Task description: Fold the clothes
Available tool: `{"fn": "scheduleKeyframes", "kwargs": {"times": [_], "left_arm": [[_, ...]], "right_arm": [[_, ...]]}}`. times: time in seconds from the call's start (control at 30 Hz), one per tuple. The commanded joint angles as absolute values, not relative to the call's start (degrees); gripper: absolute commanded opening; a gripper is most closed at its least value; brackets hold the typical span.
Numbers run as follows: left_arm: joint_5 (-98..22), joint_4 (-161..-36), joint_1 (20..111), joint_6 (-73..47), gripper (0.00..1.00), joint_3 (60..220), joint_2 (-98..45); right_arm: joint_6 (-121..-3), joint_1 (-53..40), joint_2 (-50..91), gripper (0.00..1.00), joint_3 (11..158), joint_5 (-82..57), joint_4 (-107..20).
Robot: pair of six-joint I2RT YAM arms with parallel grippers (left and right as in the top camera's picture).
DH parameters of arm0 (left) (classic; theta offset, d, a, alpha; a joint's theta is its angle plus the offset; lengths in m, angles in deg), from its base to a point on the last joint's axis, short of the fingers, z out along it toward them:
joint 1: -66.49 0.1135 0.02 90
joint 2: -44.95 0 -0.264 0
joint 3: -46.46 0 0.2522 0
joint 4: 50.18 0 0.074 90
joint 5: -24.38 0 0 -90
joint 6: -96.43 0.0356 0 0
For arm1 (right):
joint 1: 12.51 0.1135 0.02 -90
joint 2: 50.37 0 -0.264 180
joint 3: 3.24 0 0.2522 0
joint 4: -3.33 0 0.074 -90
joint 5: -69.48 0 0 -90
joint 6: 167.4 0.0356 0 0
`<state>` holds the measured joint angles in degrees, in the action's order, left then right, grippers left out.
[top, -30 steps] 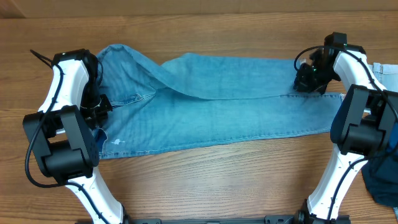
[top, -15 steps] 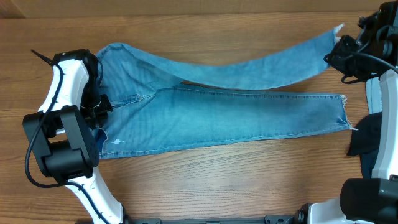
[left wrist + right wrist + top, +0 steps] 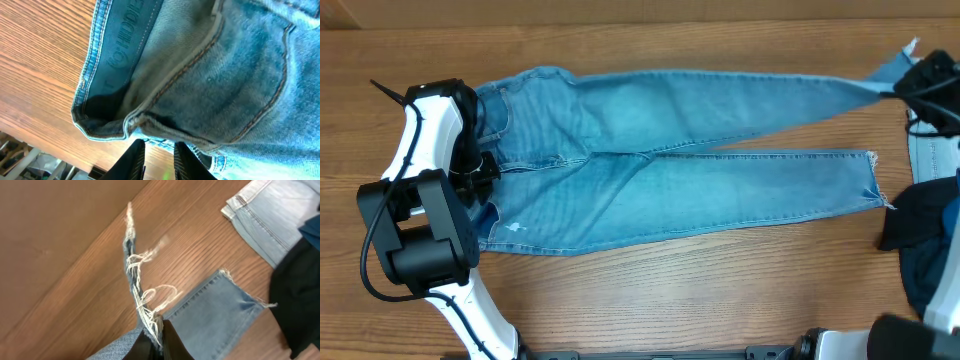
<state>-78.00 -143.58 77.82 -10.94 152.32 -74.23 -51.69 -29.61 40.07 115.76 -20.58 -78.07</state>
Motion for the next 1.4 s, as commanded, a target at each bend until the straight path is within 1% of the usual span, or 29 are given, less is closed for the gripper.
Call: {"fn": "scheduleKeyframes", "kwargs": {"times": [0.0,0.03,0.07,0.1,0.17,0.2,0.3,0.33,0.37,0.4,0.43,0.47,0.5,0.53,0.57,0.6,0.63,0.67,0.7,0.73,0.77,0.8,0.9,0.93,1.0,1.17,1.37], "left_arm": [[-77.56,-143.38,77.65,-9.86,0.24,153.48,-74.93],[-77.34,-143.38,77.65,-9.86,0.24,153.48,-74.93],[-77.06,-143.42,77.65,-9.86,0.24,153.48,-74.93],[-76.56,-143.55,77.65,-9.84,0.23,153.48,-74.93],[-76.51,-143.62,77.65,-9.82,0.23,153.48,-74.93],[-76.51,-143.16,77.65,-9.82,0.18,153.48,-74.93],[-75.96,-140.95,77.51,-9.6,0.17,153.52,-74.93],[-74.94,-140.25,77.41,-8.84,0.15,153.52,-74.93],[-72.45,-138.9,77.32,-7.57,0.07,153.52,-74.55],[-69.39,-137.17,77.3,-6.28,0.04,153.52,-73.53],[-67.75,-135.93,77.32,-5.8,0.04,153.54,-72.37],[-65.93,-133.63,77.32,-5.56,0.07,153.87,-69.11],[-65.98,-131.27,77.34,-5.56,0.2,153.96,-65.29],[-65.98,-129.52,77.32,-5.51,0.33,153.96,-62.82],[-65.98,-127.95,77.32,-5.41,0.43,153.96,-60.94],[-65.98,-125.39,77.32,-4.73,0.5,153.96,-58.77],[-65.91,-122.46,77.32,-4.71,0.63,153.96,-57.09],[-64.71,-118.53,77.3,-4.71,0.7,153.96,-56.0],[-59.4,-113.08,77.14,-4.44,0.48,153.96,-55.71],[-56.42,-111.01,76.75,-3.57,0.36,153.94,-56.48],[-55.86,-110.2,75.74,-3.61,0.11,153.94,-58.27],[-55.92,-110.2,74.5,-3.46,0.05,153.94,-60.5],[-56.05,-109.61,71.42,-2.06,0.04,153.94,-68.52],[-56.64,-109.04,70.91,-2.13,0.04,153.94,-70.42],[-58.33,-107.53,70.8,-2.13,0.04,153.94,-73.7],[-60.25,-105.35,70.8,-2.15,0.05,153.94,-77.44],[-60.29,-102.62,70.8,-2.78,0.06,153.94,-81.24]], "right_arm": [[-52.45,-28.19,50.32,0.22,116.67,-21.84,-68.47],[-53.68,-27.95,53.75,0.52,116.67,-21.41,-63.86],[-58.25,-27.95,58.56,0.74,116.67,-17.71,-58.9],[-60.56,-28.08,61.86,0.86,116.74,-14.37,-58.72],[-61.42,-29.5,64.2,0.91,116.74,-15.79,-64.08],[-61.39,-30.29,63.8,0.91,116.74,-17.01,-67.12],[-63.16,-30.9,63.43,0.82,116.74,-16.86,-74.44],[-64.83,-30.9,63.52,0.69,116.72,-16.88,-76.73],[-65.46,-30.9,63.54,0.53,116.72,-16.8,-78.11],[-65.46,-30.68,63.54,0.4,116.72,-16.82,-79.62],[-65.48,-30.51,63.54,0.39,116.72,-16.82,-80.87],[-65.5,-30.53,63.54,0.47,116.67,-16.82,-81.54],[-65.5,-30.53,63.54,0.53,116.67,-16.82,-82.13],[-65.5,-30.53,63.54,0.55,116.67,-16.8,-82.33],[-65.5,-30.51,63.54,0.55,116.67,-16.53,-82.44],[-65.5,-30.51,63.54,0.55,116.67,-15.88,-82.59],[-65.5,-30.51,63.54,0.55,116.67,-15.72,-82.7],[-65.5,-30.51,63.54,0.55,116.67,-15.7,-82.81],[-65.5,-30.46,63.54,0.55,116.67,-15.68,-83.2],[-65.5,-30.46,63.54,0.54,116.67,-15.59,-83.47],[-65.53,-30.46,63.54,0.51,116.67,-14.83,-83.88],[-65.72,-30.46,63.54,0.48,116.67,-14.57,-84.12],[-65.94,-30.46,63.54,0.46,116.67,-14.3,-84.34],[-67.08,-30.46,63.54,0.45,116.67,-13.15,-84.19],[-68.98,-30.42,63.8,0.45,116.67,-11.44,-82.57],[-70.92,-29.5,70.07,0.41,116.67,-11.4,-77.96],[-72.96,-25.96,76.61,0.42,116.67,-11.44,-69.7]]}}
